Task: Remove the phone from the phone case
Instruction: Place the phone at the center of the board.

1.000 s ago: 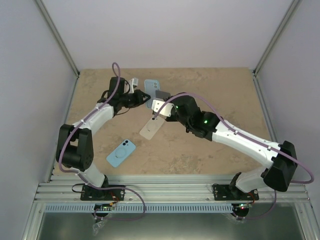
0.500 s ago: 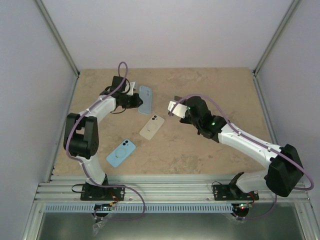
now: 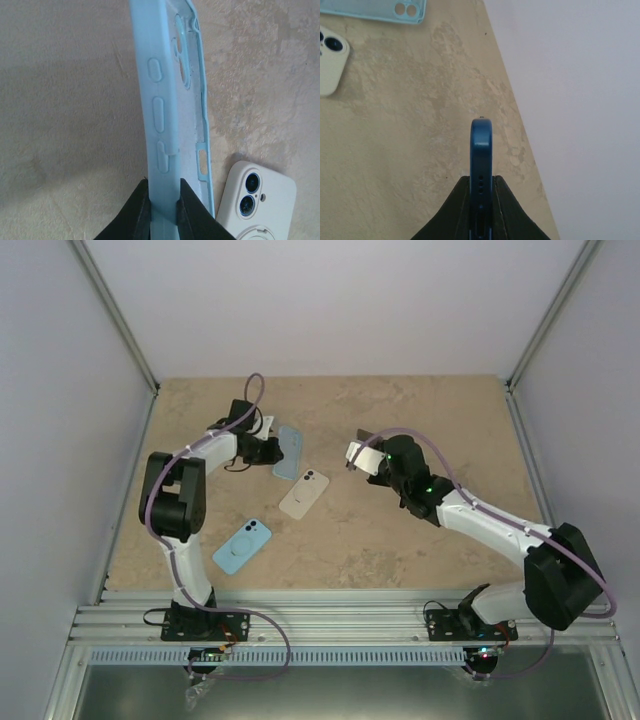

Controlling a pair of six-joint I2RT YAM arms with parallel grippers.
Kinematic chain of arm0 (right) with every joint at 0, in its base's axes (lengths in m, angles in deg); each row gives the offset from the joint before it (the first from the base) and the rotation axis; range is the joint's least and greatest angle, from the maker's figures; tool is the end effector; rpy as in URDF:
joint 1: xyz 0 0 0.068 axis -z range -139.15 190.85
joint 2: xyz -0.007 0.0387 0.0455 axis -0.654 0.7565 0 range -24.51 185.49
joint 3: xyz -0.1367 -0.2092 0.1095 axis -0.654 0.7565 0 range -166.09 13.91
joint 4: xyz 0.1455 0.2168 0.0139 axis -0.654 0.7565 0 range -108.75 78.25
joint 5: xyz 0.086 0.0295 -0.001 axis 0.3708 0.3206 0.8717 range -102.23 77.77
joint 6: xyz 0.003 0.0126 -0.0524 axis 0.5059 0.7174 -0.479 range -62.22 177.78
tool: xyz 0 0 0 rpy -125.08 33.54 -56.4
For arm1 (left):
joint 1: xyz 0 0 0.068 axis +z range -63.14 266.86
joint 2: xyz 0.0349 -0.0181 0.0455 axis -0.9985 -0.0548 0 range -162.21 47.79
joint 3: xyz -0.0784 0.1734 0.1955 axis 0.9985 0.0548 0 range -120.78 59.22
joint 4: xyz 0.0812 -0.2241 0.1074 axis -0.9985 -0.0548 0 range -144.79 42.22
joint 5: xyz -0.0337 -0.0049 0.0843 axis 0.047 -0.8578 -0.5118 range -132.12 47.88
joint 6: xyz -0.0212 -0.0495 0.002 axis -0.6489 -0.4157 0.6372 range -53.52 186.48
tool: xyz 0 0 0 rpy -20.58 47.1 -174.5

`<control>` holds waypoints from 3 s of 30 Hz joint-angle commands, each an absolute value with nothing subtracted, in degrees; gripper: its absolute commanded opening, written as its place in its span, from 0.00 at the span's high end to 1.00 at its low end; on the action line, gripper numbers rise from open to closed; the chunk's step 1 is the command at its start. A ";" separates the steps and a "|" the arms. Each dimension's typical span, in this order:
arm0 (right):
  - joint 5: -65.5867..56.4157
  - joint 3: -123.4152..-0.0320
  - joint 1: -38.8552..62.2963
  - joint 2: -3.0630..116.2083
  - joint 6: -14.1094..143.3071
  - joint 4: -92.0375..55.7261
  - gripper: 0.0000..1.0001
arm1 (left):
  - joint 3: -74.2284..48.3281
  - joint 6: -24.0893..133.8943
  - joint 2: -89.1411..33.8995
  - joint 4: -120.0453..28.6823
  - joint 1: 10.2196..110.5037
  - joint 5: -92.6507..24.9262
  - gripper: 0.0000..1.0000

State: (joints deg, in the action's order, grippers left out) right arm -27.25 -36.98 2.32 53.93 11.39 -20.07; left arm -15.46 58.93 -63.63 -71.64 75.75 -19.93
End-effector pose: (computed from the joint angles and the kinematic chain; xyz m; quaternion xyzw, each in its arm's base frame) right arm 0.2478 0.1854 0.2640 -0.5174 0.6677 -0.1467 0.5148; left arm 0.3910 -0.0905 0.1678 0.0783 0.9472 -0.2241 0.2156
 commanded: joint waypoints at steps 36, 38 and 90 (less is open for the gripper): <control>-25.39 -19.22 2.12 74.61 -7.27 -71.62 0.99 | 3.52 38.72 -58.30 -52.52 68.85 -3.77 1.00; -26.78 -18.61 1.27 75.86 -8.17 -74.79 0.99 | 3.46 36.29 -58.61 -49.65 69.46 -4.25 1.00; -12.56 -32.39 3.72 82.71 -1.12 -42.42 0.16 | -10.23 37.18 -71.31 -50.57 71.48 -2.72 1.00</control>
